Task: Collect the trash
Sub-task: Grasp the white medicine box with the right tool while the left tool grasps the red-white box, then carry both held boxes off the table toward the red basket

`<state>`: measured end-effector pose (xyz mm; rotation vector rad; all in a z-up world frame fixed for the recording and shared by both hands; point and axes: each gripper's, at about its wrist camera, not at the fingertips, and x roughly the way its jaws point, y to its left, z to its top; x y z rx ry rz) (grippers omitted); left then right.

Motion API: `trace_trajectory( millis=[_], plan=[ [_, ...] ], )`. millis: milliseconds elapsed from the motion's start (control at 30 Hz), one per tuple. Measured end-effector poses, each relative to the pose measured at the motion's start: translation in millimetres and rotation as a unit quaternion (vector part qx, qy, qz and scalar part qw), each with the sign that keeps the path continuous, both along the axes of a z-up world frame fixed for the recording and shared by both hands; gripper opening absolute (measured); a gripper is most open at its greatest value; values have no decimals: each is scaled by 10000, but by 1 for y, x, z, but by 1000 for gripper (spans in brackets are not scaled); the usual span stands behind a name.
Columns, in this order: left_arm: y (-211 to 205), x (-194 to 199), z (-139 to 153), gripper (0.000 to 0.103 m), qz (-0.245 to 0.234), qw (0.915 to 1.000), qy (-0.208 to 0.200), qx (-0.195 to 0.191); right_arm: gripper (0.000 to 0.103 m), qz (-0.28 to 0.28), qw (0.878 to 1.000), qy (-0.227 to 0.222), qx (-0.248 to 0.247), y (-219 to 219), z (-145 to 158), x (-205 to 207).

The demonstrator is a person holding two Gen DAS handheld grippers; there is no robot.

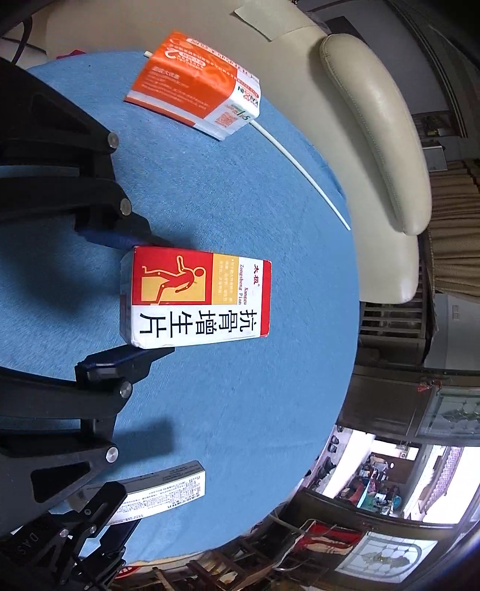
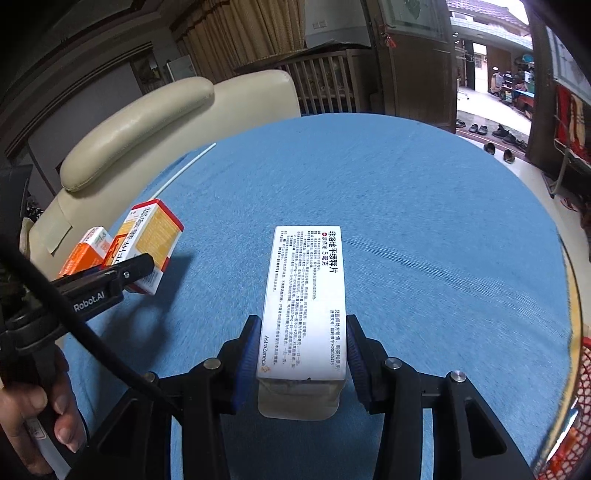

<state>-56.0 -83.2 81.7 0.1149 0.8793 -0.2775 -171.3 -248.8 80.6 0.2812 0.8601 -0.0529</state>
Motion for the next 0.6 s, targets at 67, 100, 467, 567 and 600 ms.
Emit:
trace_trajectory(
  millis=[67, 100, 467, 567, 600],
  plan=[
    [0, -8, 4, 48, -36, 10000, -54, -23, 47, -34, 10000, -33, 11, -1, 2, -4],
    [0, -12, 7, 48, -52, 9999, -85, -27, 47, -51, 10000, -51, 18, -1, 3, -6],
    [-9, -38, 19, 48, -251, 9994, -240, -74, 47, -210, 9993, -246, 166, -8, 13, -32],
    [-15, -50, 19, 48, -343, 9991, -252, -43, 47, -259, 9990, -277, 223, -12, 13, -41],
    [-16, -53, 18, 48, -371, 9990, -247, -35, 47, -280, 9989, -287, 242, -14, 13, -44]
  ],
)
